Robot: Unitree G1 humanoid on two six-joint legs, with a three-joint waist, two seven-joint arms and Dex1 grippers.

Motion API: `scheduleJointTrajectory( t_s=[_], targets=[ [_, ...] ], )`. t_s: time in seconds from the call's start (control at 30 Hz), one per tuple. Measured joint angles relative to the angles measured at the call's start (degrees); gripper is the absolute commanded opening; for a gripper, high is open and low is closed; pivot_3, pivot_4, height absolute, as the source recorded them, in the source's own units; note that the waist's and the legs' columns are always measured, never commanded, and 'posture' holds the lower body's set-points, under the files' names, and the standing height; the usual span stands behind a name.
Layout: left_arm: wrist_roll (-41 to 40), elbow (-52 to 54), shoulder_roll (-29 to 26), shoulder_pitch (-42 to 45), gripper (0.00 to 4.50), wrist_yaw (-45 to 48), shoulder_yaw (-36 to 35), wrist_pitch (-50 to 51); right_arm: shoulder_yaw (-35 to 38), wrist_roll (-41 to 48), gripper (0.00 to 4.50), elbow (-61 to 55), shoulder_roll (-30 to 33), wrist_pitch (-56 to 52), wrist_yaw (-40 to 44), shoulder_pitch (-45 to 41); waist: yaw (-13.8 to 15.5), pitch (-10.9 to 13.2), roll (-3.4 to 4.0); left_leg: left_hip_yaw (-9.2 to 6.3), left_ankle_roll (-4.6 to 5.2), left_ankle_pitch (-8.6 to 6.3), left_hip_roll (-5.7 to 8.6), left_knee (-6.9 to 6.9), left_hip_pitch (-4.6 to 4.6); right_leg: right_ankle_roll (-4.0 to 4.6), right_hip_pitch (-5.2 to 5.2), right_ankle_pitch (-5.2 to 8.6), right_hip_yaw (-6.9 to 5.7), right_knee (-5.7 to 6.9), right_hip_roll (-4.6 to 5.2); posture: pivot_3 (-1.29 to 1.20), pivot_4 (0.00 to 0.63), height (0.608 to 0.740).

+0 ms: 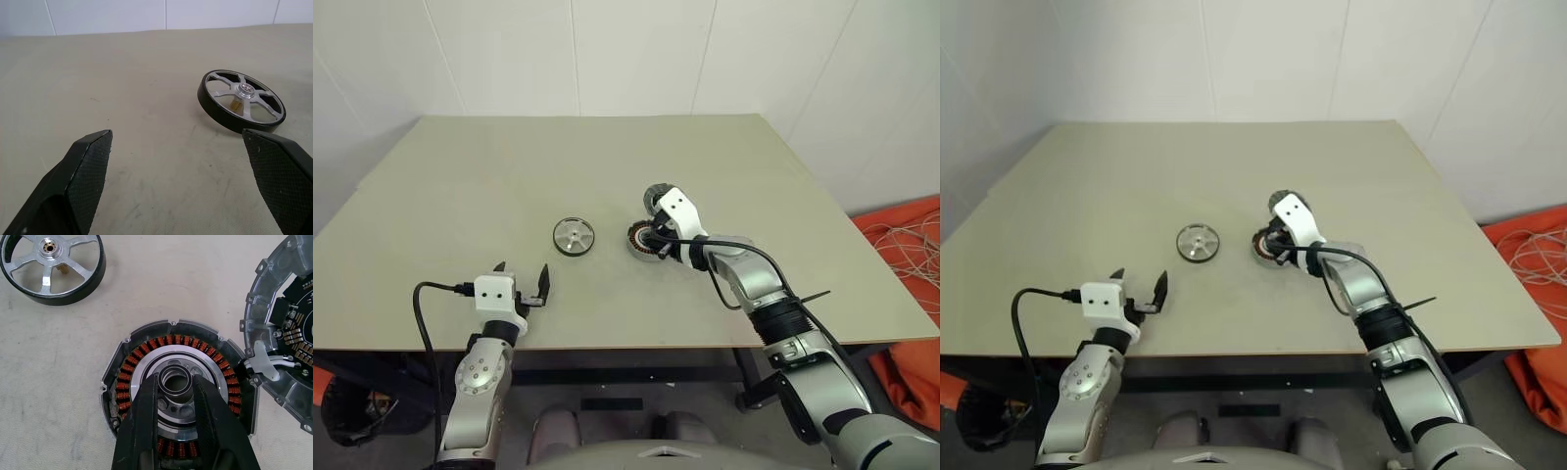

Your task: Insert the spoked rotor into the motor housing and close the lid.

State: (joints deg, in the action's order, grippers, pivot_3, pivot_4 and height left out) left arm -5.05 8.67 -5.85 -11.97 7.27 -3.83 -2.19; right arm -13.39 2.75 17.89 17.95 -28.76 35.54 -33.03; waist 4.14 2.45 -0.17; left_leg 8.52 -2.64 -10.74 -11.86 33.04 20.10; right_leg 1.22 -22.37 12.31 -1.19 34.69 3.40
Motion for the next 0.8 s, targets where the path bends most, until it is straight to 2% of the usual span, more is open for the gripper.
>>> scheduleJointTrajectory(
  t_s=[0.1, 0.13, 0.2, 0.4, 0.47, 0.57, 0.8],
  targets=[
    [0.0, -0.01, -0.01, 0.01, 4.5, 0.0, 0.0, 0.0, 0.16, 0.16, 1.12, 0.05, 0.0, -0.14, 0.04, 0.0, 0.0, 0.0, 0.0, 0.0, 0.0, 0.0, 0.0, 0.0, 0.0, 0.0, 0.0, 0.0, 0.0, 0.0, 0.01, 0.0, 0.0, 0.74],
    [0.0, -0.01, -0.01, 0.01, 4.5, -0.01, 0.0, 0.0, 0.21, 0.24, 1.3, 0.06, 0.0, -0.22, 0.06, 0.0, 0.01, 0.0, 0.0, 0.0, 0.0, 0.0, 0.0, 0.0, 0.0, 0.0, 0.0, 0.0, 0.0, 0.0, 0.01, 0.0, 0.0, 0.74],
    [0.0, -0.01, -0.02, 0.01, 4.5, -0.01, -0.01, 0.0, 0.63, 0.22, 1.74, 0.45, 0.09, -0.48, -0.09, 0.0, 0.01, 0.0, 0.0, 0.0, 0.0, 0.0, 0.0, 0.0, 0.01, 0.0, 0.0, 0.0, 0.0, 0.0, 0.01, 0.0, 0.0, 0.74],
    [-0.01, -0.08, -0.04, 0.09, 4.5, -0.02, -0.01, 0.01, 1.96, 0.22, 3.77, 0.64, 0.76, -0.55, -0.23, -0.05, -0.14, 0.0, 0.0, 0.0, 0.0, 0.0, -0.02, 0.0, -0.01, 0.0, -0.03, 0.0, -0.02, 0.0, -0.05, 0.0, 0.0, 0.74],
    [-0.02, -0.09, -0.04, 0.09, 4.5, -0.02, -0.02, 0.01, 2.27, 0.37, 3.77, 0.58, 0.75, -0.77, -0.19, -0.04, -0.13, 0.01, 0.0, 0.0, 0.0, 0.0, -0.01, 0.0, 0.01, 0.0, -0.03, 0.0, -0.02, -0.01, -0.04, 0.0, 0.0, 0.74],
    [-0.03, -0.13, -0.04, 0.09, 4.5, -0.02, -0.03, 0.01, 3.35, 1.03, 3.18, -0.1, 0.76, -1.95, 0.45, 0.07, -0.14, 0.02, 0.01, 0.01, 0.0, 0.0, -0.01, 0.0, 0.07, 0.01, -0.07, 0.0, -0.02, -0.02, -0.04, 0.0, 0.0, 0.74],
    [-0.08, -0.61, -0.03, 0.41, 4.5, -0.01, -0.01, 0.01, 3.84, 3.32, 0.73, -3.29, 0.53, -4.53, 2.61, 0.44, -0.18, 0.1, 0.13, 0.03, 0.0, 0.0, -0.03, -0.05, 0.1, 0.09, -0.15, 0.05, -0.03, 0.0, -0.07, 0.0, 0.0, 0.74]
  ],
)
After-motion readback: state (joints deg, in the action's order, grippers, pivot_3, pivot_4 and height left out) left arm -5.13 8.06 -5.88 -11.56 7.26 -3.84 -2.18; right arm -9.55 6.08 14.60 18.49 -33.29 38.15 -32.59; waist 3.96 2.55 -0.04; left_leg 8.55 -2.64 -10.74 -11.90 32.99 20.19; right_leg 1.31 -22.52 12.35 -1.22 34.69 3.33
